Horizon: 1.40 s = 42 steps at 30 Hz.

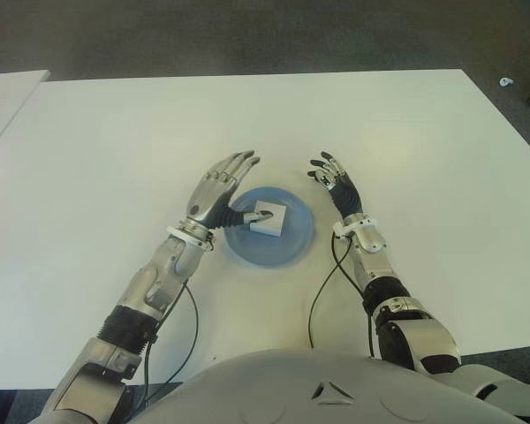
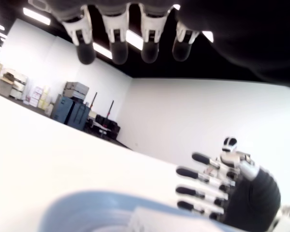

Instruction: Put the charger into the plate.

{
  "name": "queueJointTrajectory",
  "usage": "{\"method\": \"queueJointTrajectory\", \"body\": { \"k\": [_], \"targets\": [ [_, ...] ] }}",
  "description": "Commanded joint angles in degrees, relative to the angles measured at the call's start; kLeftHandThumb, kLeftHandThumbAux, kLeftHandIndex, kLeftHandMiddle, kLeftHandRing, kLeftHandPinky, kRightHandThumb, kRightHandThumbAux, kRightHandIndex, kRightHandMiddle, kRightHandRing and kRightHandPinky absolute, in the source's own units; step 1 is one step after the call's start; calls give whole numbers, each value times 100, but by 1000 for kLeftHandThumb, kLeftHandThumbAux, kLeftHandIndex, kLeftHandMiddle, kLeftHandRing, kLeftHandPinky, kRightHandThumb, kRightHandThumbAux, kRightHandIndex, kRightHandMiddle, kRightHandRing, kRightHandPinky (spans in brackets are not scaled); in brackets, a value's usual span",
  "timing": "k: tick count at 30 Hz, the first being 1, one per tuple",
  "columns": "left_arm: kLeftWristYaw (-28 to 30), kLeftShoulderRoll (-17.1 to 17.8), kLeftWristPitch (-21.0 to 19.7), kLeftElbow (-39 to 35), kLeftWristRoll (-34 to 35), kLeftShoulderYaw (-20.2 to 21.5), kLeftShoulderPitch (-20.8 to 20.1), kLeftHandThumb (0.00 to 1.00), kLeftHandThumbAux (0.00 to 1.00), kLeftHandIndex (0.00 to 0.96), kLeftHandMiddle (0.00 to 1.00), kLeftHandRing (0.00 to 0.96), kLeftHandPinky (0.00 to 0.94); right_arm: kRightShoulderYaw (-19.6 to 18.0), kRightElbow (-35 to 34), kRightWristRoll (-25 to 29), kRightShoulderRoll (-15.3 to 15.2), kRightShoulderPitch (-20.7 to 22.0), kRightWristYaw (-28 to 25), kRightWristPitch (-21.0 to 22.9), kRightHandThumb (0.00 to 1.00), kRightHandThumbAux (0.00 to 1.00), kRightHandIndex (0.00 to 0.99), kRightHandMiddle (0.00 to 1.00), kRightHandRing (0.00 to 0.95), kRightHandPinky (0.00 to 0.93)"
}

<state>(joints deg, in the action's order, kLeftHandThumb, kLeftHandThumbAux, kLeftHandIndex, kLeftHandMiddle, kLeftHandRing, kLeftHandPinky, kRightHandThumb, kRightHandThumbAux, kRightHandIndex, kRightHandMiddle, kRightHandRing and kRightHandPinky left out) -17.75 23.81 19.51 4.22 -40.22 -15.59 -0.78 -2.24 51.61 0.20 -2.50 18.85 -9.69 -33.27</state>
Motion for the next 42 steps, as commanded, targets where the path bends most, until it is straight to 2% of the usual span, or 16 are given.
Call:
{"method": "queueJointTrajectory", "body": {
  "k": [1,4,6,9,10,15,22,28,42],
  "targets": [
    [52,-117,289,36,814,421,88,175,393,79,68,22,3,16,479,-43,15,-524,31,301,91,447,0,210,263,168],
    [632,-284,525,672,2234,872,-109,193,453,129,114,58,23,15,490,-46,10,-520,35,298,90,448,0,210,263,174],
    [926,-333,645,1182,2789,1071,-310,199,483,150,132,75,31,11,496,-40,9,-516,31,299,89,448,0,211,263,177],
    [1422,-424,802,2163,3517,1404,-722,187,531,164,144,88,37,-3,509,-18,9,-508,19,305,88,448,0,213,263,178],
    [1581,-451,847,2444,3732,1513,-837,155,545,155,138,86,39,-8,510,-11,11,-506,16,307,89,448,0,214,263,179],
    [2290,-596,998,3174,4630,1963,-1032,63,570,119,105,64,31,-18,511,0,19,-501,30,320,89,449,0,218,265,182],
    [2943,-876,1256,3622,5219,2288,-1009,5,558,49,34,15,7,-38,498,12,23,-510,46,320,87,452,0,221,269,181],
    [3164,-1040,1312,3893,5334,2483,-1011,0,530,6,4,1,0,-32,471,-15,22,-523,106,331,86,456,0,216,264,174],
    [3884,-1127,790,4173,5571,2690,-1030,7,434,0,0,0,0,13,468,-95,-3,-527,282,302,78,474,0,215,263,173]
  ]
}}
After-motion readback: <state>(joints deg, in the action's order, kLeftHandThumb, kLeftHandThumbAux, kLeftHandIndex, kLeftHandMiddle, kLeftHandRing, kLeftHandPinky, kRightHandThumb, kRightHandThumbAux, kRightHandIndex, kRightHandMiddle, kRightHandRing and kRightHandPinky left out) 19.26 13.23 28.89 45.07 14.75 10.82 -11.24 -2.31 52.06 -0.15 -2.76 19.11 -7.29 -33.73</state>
